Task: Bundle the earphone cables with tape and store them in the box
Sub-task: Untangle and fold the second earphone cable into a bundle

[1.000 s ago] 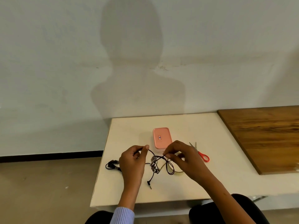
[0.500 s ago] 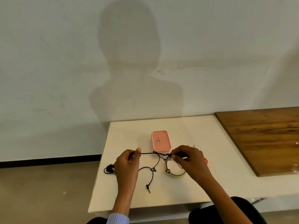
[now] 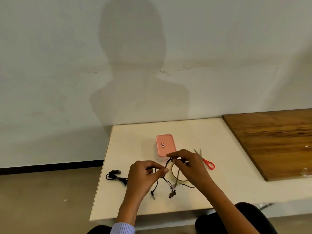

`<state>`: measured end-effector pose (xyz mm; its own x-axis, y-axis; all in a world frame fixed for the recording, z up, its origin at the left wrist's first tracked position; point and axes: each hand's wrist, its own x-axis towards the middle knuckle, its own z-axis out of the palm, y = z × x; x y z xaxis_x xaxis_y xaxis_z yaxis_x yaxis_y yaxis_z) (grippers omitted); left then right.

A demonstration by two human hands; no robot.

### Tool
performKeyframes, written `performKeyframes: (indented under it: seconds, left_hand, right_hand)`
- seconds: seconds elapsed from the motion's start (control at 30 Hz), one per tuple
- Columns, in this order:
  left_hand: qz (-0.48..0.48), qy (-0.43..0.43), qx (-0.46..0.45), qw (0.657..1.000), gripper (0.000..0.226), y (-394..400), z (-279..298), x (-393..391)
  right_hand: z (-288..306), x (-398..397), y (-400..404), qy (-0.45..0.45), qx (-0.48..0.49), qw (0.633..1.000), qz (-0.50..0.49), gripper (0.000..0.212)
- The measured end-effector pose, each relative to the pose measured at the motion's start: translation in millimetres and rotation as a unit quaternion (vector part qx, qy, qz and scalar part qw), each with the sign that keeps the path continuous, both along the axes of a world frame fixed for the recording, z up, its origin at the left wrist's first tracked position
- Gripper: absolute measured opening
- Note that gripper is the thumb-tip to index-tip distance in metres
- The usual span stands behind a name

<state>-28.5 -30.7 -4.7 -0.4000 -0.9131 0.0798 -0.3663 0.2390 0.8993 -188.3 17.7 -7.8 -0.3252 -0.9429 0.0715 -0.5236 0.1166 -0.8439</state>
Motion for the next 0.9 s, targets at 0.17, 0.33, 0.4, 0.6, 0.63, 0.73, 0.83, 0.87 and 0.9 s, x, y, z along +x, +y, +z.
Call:
performKeyframes:
  seconds: [0.17,0.33,0.4,0.6,0.63,0.73,0.83,0.87,0.9]
  left_hand:
    - [0.015,0.007,0.065,0.998,0.01,-2.9,2.4,0.7]
    - [0.083,0.089,0.174,0.977,0.011,-3.4,7.5,1.2]
    - [0.104,0.11,0.204,0.967,0.011,-4.2,8.7,0.2]
    - [0.118,0.157,0.255,0.947,0.009,-4.1,10.0,-4.2]
    - [0.119,0.162,0.259,0.945,0.009,-3.8,10.5,-4.6]
    - [0.13,0.161,0.247,0.947,0.008,-3.6,10.8,-5.9]
    - [0.163,0.157,0.214,0.95,0.007,-5.4,8.7,-5.9]
    - [0.169,0.159,0.206,0.951,0.007,-5.6,7.9,-5.6]
    - [0.171,0.162,0.2,0.951,0.006,-5.7,7.5,-5.2]
  right_hand:
    - [-1.0,0.1,0.2,0.014,-0.016,1.0,-0.005,0.021]
    - [-6.9,1.4,3.0,0.089,-0.061,0.994,-0.001,0.028]
    - [-5.9,5.2,4.8,0.122,-0.109,0.986,-0.02,0.027]
    - [-4.9,21.5,9.6,0.076,-0.061,0.995,0.019,0.044]
    - [-9.3,23.9,8.8,0.081,-0.049,0.995,0.027,0.041]
    - [-17.5,28.6,4.2,0.053,-0.026,0.998,0.026,0.014]
    - [-14.4,27.6,1.7,-0.009,-0.006,0.999,0.036,0.007]
    - [-11.7,26.0,1.7,-0.029,0.0,0.999,0.037,0.007]
    - [-9.1,24.1,1.7,-0.047,0.004,0.998,0.038,0.007]
